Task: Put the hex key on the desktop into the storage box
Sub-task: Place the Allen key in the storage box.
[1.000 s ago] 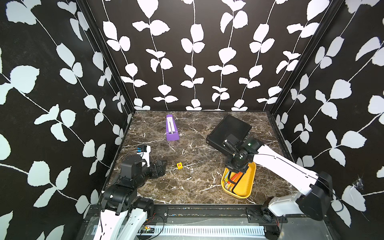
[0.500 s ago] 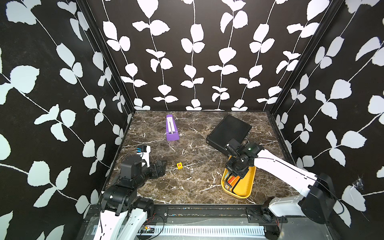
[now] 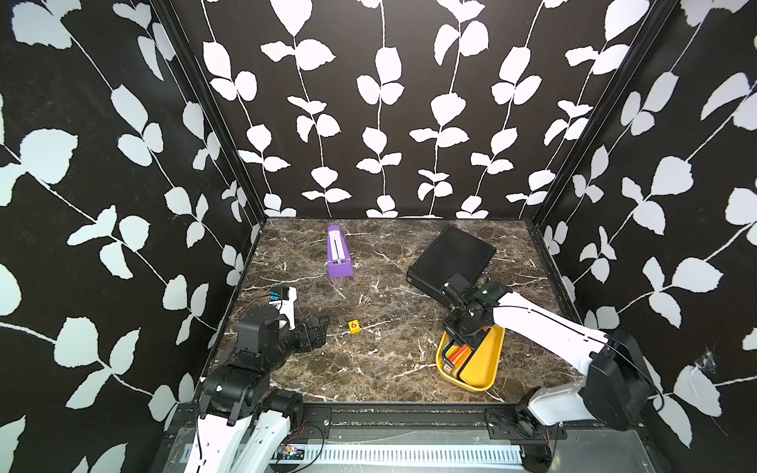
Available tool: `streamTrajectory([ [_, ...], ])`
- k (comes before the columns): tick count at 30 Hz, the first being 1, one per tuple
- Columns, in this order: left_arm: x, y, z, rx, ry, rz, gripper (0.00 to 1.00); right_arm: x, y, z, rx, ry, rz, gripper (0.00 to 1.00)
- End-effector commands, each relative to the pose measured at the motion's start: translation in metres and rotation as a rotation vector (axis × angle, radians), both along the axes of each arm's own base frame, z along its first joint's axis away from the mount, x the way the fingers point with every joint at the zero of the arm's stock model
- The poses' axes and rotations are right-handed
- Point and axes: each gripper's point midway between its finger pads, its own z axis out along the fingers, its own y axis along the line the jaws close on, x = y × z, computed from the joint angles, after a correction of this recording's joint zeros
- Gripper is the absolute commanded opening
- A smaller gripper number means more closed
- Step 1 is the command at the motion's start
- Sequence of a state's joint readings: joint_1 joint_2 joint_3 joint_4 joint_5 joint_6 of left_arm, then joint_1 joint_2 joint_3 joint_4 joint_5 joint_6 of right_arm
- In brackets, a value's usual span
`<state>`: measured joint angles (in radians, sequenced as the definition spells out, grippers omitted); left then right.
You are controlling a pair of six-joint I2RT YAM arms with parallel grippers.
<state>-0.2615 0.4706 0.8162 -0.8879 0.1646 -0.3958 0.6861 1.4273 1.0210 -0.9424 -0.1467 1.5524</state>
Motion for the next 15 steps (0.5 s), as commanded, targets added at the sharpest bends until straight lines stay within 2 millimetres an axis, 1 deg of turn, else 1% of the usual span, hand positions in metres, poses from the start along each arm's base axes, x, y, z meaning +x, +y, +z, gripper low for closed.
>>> streamTrajectory([
  [1,0.002,-0.001,0.0,0.0,-0.011,-0.006,0.86,-0.008,-0.003,-0.01,0.0,0.055,-0.093,0.0],
  [11,0.003,-0.002,-0.001,0.001,-0.004,-0.007,0.87,-0.007,-0.006,0.003,-0.027,0.041,-0.119,0.0],
  [15,0.003,-0.002,-0.001,0.001,-0.004,-0.007,0.87,-0.008,-0.007,0.014,-0.06,0.019,-0.117,0.0],
])
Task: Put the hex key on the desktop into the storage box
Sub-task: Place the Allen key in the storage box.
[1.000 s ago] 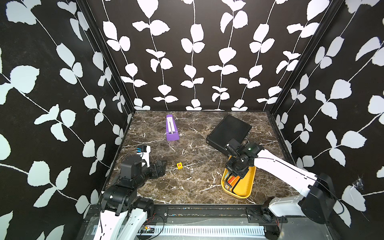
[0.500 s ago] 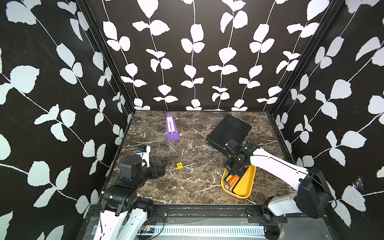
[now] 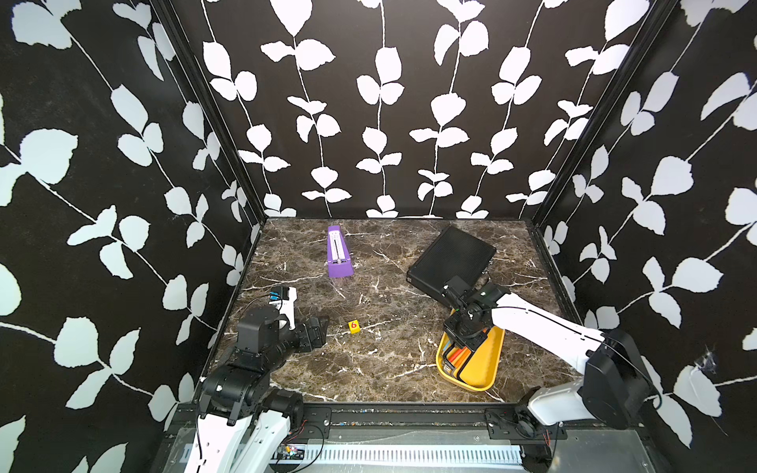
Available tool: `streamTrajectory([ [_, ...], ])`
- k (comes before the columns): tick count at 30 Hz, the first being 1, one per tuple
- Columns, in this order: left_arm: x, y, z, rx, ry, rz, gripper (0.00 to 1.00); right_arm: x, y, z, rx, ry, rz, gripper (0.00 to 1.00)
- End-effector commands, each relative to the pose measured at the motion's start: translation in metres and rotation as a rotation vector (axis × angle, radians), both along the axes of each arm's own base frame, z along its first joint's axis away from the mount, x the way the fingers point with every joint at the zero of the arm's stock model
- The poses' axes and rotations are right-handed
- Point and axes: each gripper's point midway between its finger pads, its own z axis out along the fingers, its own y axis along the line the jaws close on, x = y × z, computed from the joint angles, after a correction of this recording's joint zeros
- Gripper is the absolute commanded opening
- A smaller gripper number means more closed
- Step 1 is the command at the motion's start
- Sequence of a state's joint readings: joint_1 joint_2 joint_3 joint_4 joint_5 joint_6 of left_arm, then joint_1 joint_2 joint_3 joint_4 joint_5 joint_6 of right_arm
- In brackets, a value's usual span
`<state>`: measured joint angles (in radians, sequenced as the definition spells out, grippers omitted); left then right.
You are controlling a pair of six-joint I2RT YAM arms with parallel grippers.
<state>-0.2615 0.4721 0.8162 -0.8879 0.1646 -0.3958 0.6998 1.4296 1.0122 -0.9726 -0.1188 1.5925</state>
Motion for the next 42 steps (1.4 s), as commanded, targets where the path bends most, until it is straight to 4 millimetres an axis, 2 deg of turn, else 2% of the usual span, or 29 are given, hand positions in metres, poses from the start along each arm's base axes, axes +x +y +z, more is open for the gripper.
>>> streamTrajectory([
  [1,0.003,-0.002,0.0,0.001,-0.006,-0.007,0.86,-0.002,0.001,0.019,-0.015,-0.004,-0.088,0.0],
  [17,0.003,-0.002,-0.001,0.001,-0.004,-0.01,0.87,-0.009,0.017,0.001,0.02,0.04,-0.107,0.0],
  [28,0.003,-0.002,-0.001,0.002,-0.001,-0.007,0.87,-0.012,0.014,-0.018,0.007,0.079,-0.117,0.0],
  [42,0.003,-0.002,-0.001,0.001,-0.003,-0.01,0.87,-0.015,0.003,-0.021,-0.047,0.102,-0.081,0.0],
])
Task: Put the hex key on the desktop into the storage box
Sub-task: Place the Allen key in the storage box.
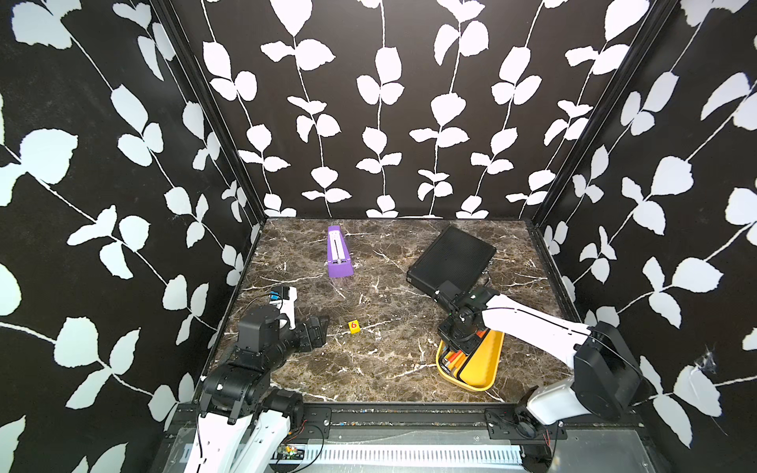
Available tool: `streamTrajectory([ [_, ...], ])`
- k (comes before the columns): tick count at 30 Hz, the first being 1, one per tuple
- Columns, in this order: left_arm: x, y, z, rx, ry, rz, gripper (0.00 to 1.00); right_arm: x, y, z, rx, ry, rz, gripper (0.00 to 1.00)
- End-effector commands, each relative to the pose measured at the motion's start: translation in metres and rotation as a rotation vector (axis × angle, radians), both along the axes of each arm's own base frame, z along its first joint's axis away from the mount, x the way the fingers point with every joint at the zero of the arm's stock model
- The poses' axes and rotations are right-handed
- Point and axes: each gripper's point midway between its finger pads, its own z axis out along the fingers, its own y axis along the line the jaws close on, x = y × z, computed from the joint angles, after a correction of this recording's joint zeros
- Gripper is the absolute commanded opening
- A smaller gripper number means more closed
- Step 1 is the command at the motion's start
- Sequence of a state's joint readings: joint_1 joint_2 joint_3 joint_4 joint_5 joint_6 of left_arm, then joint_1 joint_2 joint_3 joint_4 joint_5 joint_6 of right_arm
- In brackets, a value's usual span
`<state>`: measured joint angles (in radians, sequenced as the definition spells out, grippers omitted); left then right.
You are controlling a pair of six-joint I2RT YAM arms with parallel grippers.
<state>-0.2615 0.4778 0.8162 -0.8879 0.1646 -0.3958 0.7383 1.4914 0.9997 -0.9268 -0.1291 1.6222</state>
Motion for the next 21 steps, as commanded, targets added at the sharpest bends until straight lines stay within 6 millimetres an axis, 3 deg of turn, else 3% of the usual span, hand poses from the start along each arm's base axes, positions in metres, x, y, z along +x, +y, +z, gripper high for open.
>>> streamTrajectory([
  [1,0.002,-0.002,0.0,-0.001,-0.009,-0.01,0.86,-0.011,-0.011,-0.005,-0.048,0.073,-0.082,0.0],
  [9,0.002,-0.002,0.001,-0.003,-0.011,-0.009,0.86,-0.006,-0.014,-0.005,-0.057,0.068,-0.031,0.0],
  [13,0.002,-0.002,0.001,-0.002,-0.012,-0.007,0.87,0.009,-0.015,0.013,-0.081,0.006,0.021,0.29],
  [21,0.002,0.0,0.001,0.003,-0.012,0.004,0.87,0.044,-0.017,0.066,-0.143,-0.157,0.169,0.52],
])
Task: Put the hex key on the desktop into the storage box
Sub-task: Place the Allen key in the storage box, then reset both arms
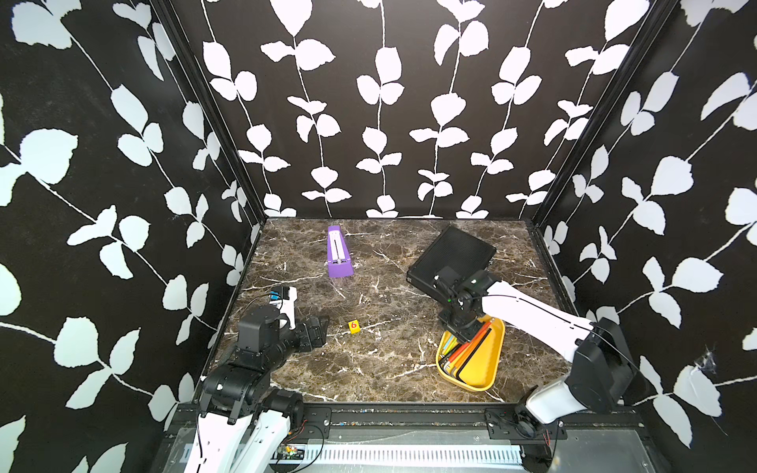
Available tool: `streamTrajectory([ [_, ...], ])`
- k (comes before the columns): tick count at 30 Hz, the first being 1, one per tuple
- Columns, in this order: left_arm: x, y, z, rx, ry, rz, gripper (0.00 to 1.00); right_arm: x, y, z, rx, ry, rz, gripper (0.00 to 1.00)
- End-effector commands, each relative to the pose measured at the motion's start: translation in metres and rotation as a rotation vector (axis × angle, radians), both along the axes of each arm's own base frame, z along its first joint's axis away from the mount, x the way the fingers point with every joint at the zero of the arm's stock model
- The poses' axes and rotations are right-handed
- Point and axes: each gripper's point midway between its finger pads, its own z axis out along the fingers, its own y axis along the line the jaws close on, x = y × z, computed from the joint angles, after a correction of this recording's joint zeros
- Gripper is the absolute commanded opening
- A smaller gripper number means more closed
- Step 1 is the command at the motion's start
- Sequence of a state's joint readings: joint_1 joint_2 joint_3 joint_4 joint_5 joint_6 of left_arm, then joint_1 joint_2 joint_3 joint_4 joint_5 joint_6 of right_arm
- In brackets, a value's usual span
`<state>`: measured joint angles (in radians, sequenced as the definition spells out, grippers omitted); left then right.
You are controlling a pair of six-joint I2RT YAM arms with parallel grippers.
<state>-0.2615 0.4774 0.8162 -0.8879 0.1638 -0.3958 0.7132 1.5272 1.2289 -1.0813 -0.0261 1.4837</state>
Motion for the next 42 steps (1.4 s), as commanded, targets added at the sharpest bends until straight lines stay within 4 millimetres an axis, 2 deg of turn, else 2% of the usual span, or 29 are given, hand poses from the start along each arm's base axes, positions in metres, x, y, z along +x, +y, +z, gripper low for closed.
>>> streamTrajectory([
  [1,0.002,0.001,0.002,0.004,-0.014,0.006,0.88,0.02,-0.015,0.033,-0.096,-0.106,0.084,0.58],
  [2,0.003,0.001,0.002,0.005,-0.015,0.01,0.89,0.029,-0.017,0.047,-0.12,-0.161,0.134,0.64],
  [3,0.003,0.002,0.002,0.007,-0.013,0.015,0.89,0.039,-0.02,0.058,-0.142,-0.212,0.175,0.86],
  [4,0.003,0.003,0.003,0.01,-0.008,0.021,0.92,0.052,-0.023,0.075,-0.168,-0.276,0.227,0.99],
  [5,0.004,0.004,0.003,0.013,-0.004,0.025,0.99,0.062,-0.03,0.091,-0.199,-0.331,0.273,0.99],
  [7,0.008,0.004,0.007,0.021,0.002,0.033,0.99,0.081,-0.046,0.123,-0.256,-0.445,0.33,0.99],
  [10,0.019,0.011,0.016,0.061,0.007,0.074,0.99,0.1,-0.084,0.172,-0.406,-0.608,0.38,0.99],
  [12,0.03,0.017,0.023,0.109,-0.004,0.102,0.99,0.107,-0.117,0.19,-0.54,-0.648,0.365,0.99],
  [14,0.042,0.028,0.032,0.174,-0.015,0.153,0.99,0.11,-0.158,0.196,-0.666,-0.638,0.283,0.99],
  [17,0.059,0.06,0.036,0.298,0.009,0.327,0.99,0.123,-0.194,0.181,-0.702,-0.72,0.233,0.99],
  [20,0.071,0.087,0.036,0.416,0.024,0.476,0.99,0.126,-0.224,0.146,-0.715,-0.824,0.104,0.99],
  [22,0.078,0.103,0.035,0.483,0.013,0.566,0.99,0.126,-0.24,0.112,-0.75,-0.802,0.074,0.99],
  [26,0.098,0.103,0.027,0.516,-0.047,0.575,0.99,0.147,-0.23,0.042,-0.778,-0.73,0.284,0.99],
  [28,0.106,0.103,0.017,0.528,-0.046,0.581,0.99,0.157,-0.222,0.017,-0.759,-0.757,0.334,0.99],
  [31,0.114,0.1,0.001,0.535,0.003,0.577,0.99,0.165,-0.22,0.001,-0.787,-0.816,0.364,0.99],
  [34,0.12,0.096,-0.011,0.542,0.047,0.565,0.99,0.173,-0.22,-0.016,-0.807,-0.768,0.46,0.99],
  [38,0.124,0.101,-0.015,0.568,0.062,0.597,0.99,0.189,-0.203,-0.009,-0.754,-0.914,0.542,0.99],
  [42,0.138,0.102,-0.017,0.621,-0.037,0.578,0.99,0.187,-0.211,-0.018,-0.702,-0.978,0.497,0.99],
])
